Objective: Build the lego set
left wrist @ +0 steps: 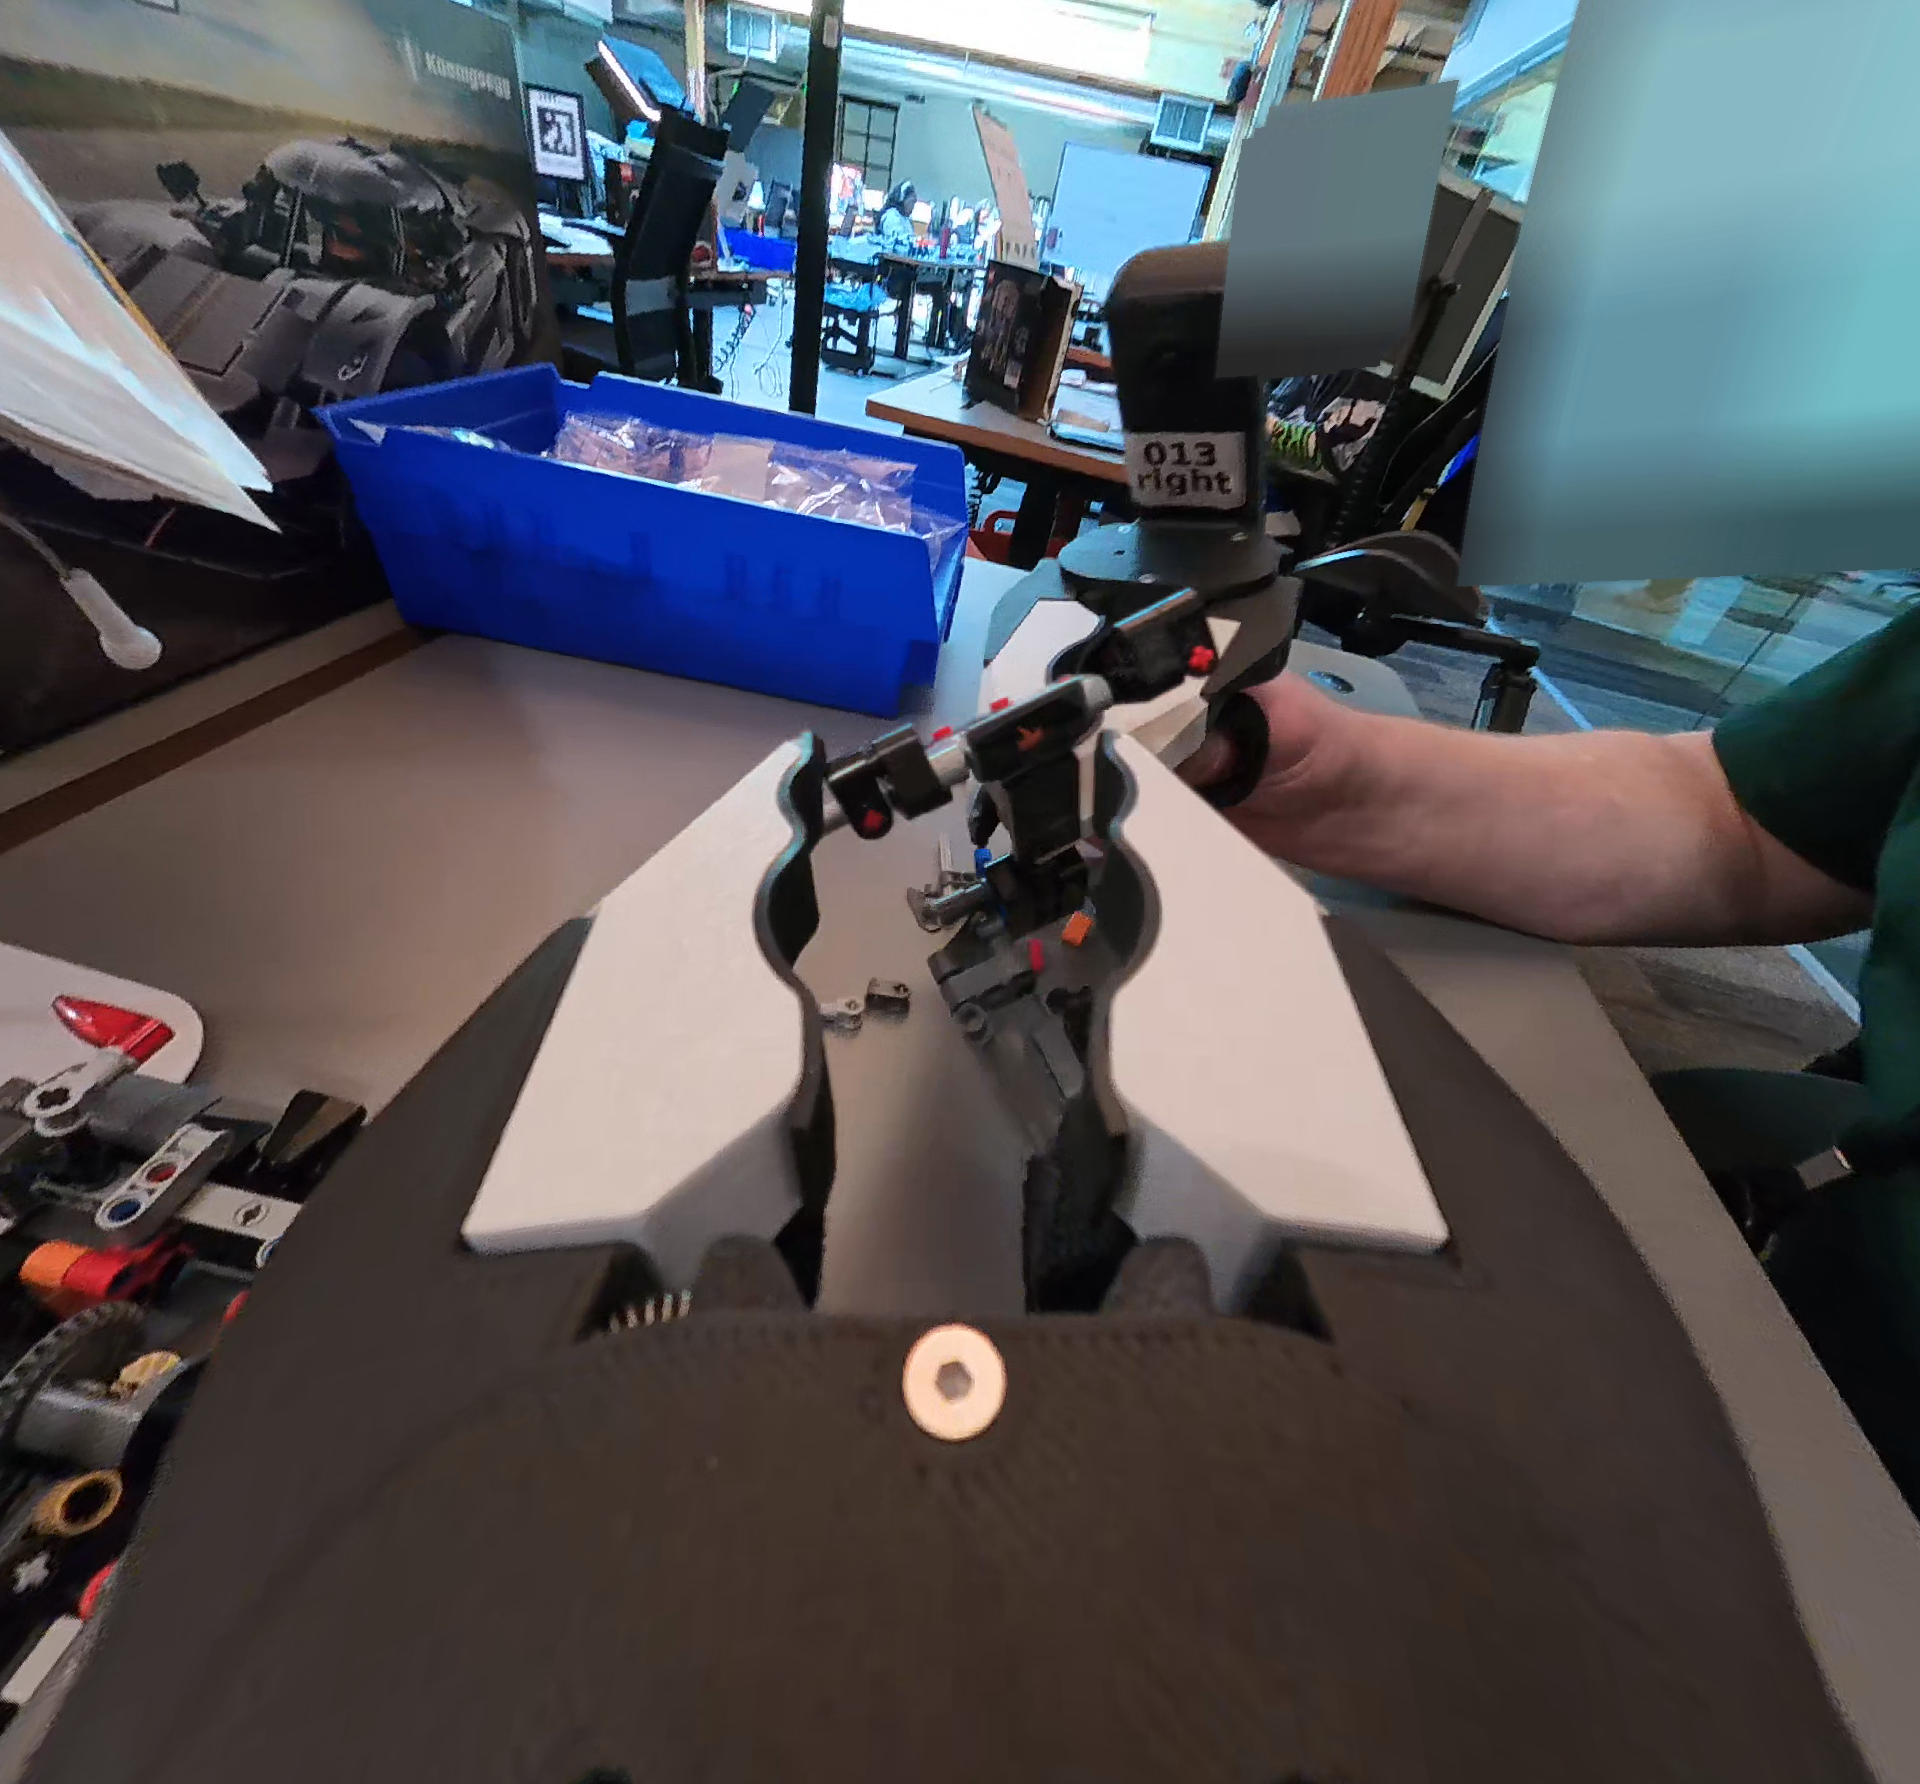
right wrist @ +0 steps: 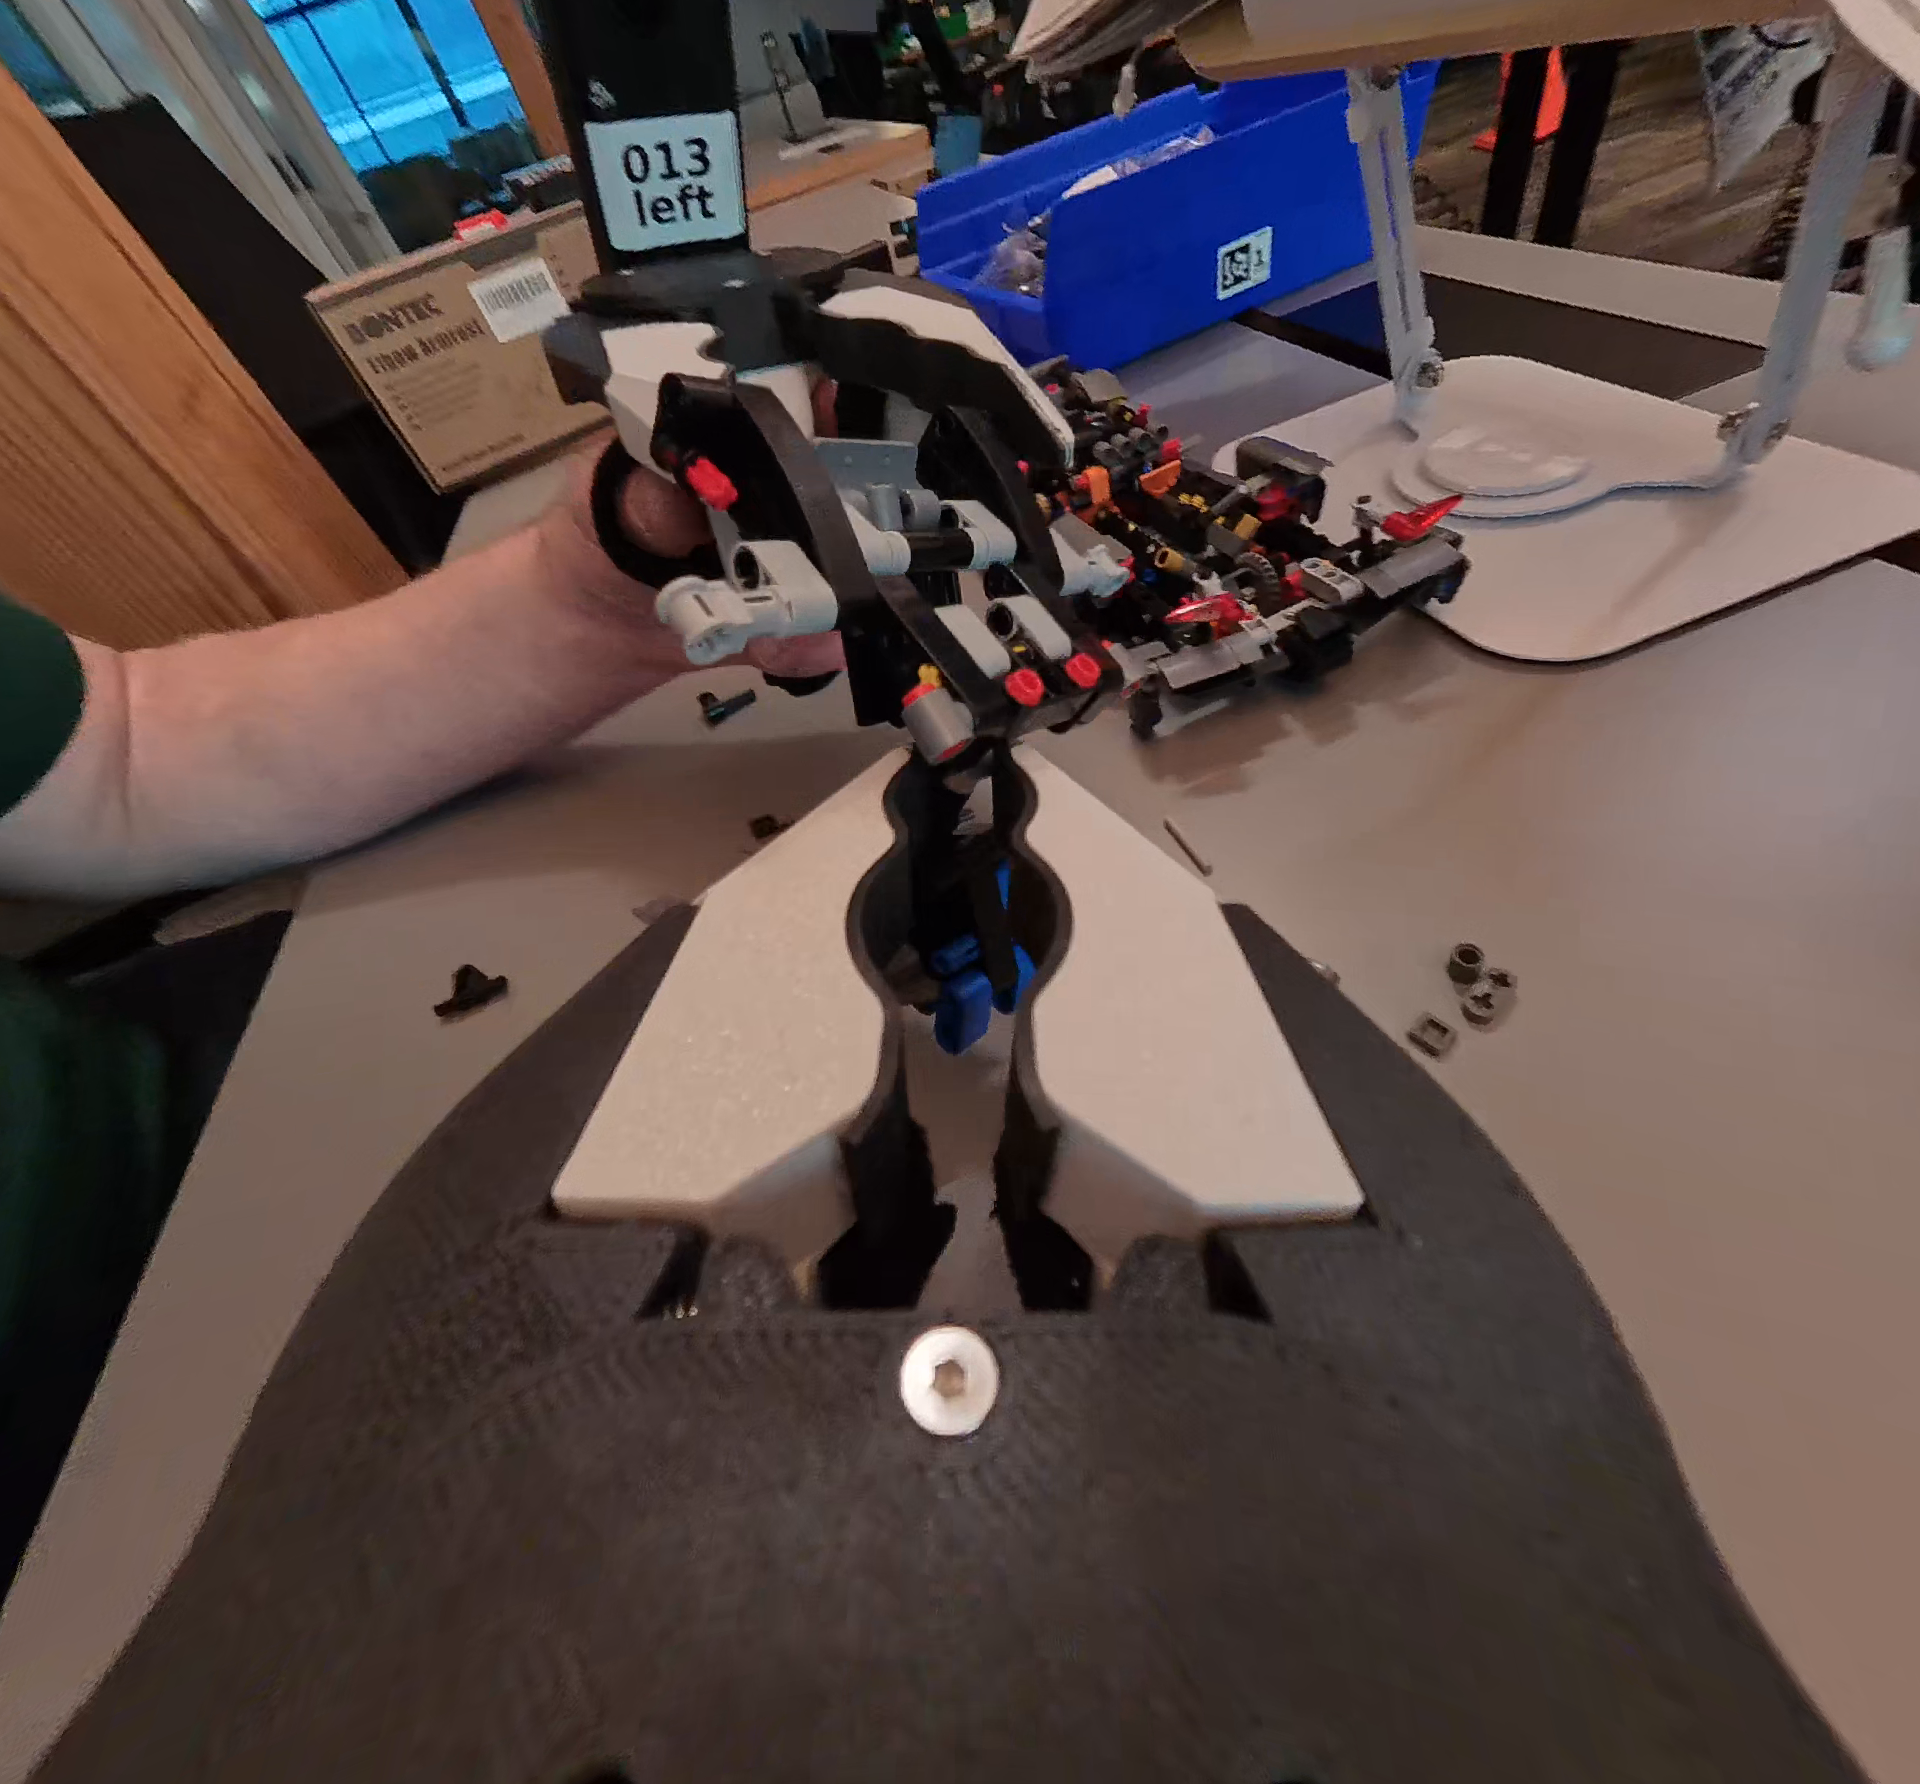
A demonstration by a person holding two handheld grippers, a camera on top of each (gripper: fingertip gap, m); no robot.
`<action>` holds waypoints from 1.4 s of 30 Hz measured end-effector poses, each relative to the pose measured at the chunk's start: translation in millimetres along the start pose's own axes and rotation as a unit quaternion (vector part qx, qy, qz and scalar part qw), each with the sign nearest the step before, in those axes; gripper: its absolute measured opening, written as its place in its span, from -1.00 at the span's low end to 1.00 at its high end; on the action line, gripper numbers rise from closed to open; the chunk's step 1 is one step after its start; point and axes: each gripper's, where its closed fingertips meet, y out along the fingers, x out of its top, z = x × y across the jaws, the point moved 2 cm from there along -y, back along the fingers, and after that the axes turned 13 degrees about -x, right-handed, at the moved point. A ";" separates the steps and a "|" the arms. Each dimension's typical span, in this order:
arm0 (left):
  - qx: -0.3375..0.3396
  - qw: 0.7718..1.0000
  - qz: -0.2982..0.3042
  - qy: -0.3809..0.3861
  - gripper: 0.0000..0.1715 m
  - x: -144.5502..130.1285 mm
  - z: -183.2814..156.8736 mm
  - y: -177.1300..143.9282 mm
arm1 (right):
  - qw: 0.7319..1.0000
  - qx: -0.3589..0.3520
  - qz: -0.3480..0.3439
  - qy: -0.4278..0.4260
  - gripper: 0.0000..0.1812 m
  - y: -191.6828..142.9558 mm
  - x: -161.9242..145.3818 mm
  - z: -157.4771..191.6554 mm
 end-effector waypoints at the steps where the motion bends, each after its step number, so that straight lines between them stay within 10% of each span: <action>1: 0.003 1.000 0.007 -0.003 -0.39 -2.3 0.6 0.8 | 1.000 -0.011 0.004 -0.008 -0.91 0.6 -1.0 -1.8; 9: 0.025 0.994 0.069 -0.074 -0.20 -30.0 11.6 6.7 | 0.997 -0.059 -0.012 -0.046 -0.91 -4.0 5.5 -9.0; 23: 0.024 0.995 -0.003 -0.098 -0.18 -22.5 7.3 32.5 | 0.994 -0.081 0.005 -0.079 -0.91 0.1 1.9 -6.1; 42: -0.027 0.985 -0.089 -0.142 -0.67 -12.1 6.0 25.4 | 0.998 -0.027 -0.044 0.042 -0.91 -7.0 13.4 -9.6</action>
